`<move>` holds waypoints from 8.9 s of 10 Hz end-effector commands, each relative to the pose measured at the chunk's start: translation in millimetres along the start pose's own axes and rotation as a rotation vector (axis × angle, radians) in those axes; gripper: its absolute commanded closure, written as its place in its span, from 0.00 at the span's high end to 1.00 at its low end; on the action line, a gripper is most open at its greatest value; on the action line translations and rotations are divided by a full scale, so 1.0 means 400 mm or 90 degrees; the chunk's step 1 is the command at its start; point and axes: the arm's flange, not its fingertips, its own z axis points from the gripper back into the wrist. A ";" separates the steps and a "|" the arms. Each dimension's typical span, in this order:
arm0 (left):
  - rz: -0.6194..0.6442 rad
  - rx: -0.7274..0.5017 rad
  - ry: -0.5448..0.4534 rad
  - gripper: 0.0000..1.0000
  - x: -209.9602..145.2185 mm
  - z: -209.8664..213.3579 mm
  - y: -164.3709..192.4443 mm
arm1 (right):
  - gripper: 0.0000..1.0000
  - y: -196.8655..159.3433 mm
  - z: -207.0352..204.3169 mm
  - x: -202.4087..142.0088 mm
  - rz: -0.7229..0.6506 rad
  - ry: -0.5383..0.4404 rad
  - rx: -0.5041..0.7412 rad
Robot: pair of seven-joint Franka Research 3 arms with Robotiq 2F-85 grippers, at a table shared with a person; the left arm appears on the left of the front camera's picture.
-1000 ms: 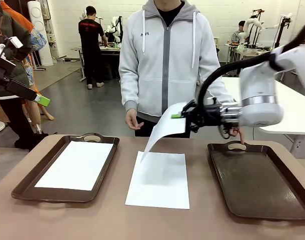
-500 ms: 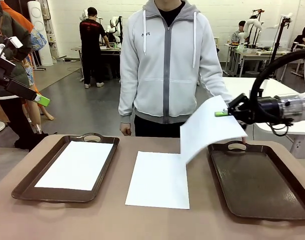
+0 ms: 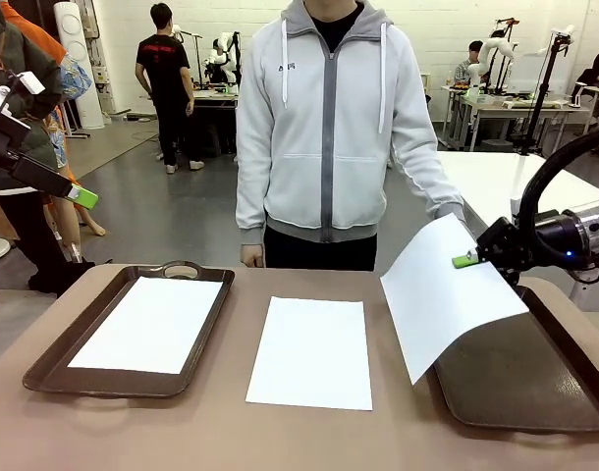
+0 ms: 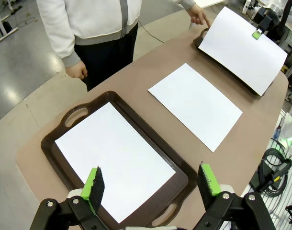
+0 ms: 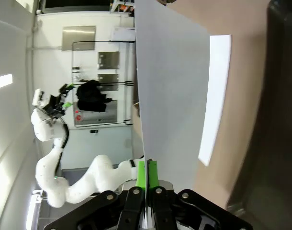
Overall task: Sort the A4 documents.
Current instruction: Place the A4 Paper in the designated Handle tray, then receive the A4 Paper.
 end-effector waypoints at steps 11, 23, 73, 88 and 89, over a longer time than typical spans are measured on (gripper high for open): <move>-0.009 0.002 0.004 1.00 -0.003 -0.003 -0.001 | 0.01 -0.133 0.096 -0.011 -0.002 -0.082 -0.388; -0.009 0.002 0.004 1.00 -0.003 -0.003 -0.001 | 0.01 -0.190 0.143 0.033 -0.016 -0.003 -0.411; -0.009 0.002 0.004 1.00 -0.003 -0.003 -0.001 | 1.00 0.174 0.067 -0.226 0.363 -0.099 -0.359; -0.009 0.002 0.004 1.00 -0.003 -0.003 -0.001 | 1.00 0.419 0.056 -0.180 0.515 0.063 -0.369; -0.009 0.002 0.004 1.00 -0.003 -0.003 -0.001 | 1.00 0.404 0.066 -0.171 0.501 0.053 -0.382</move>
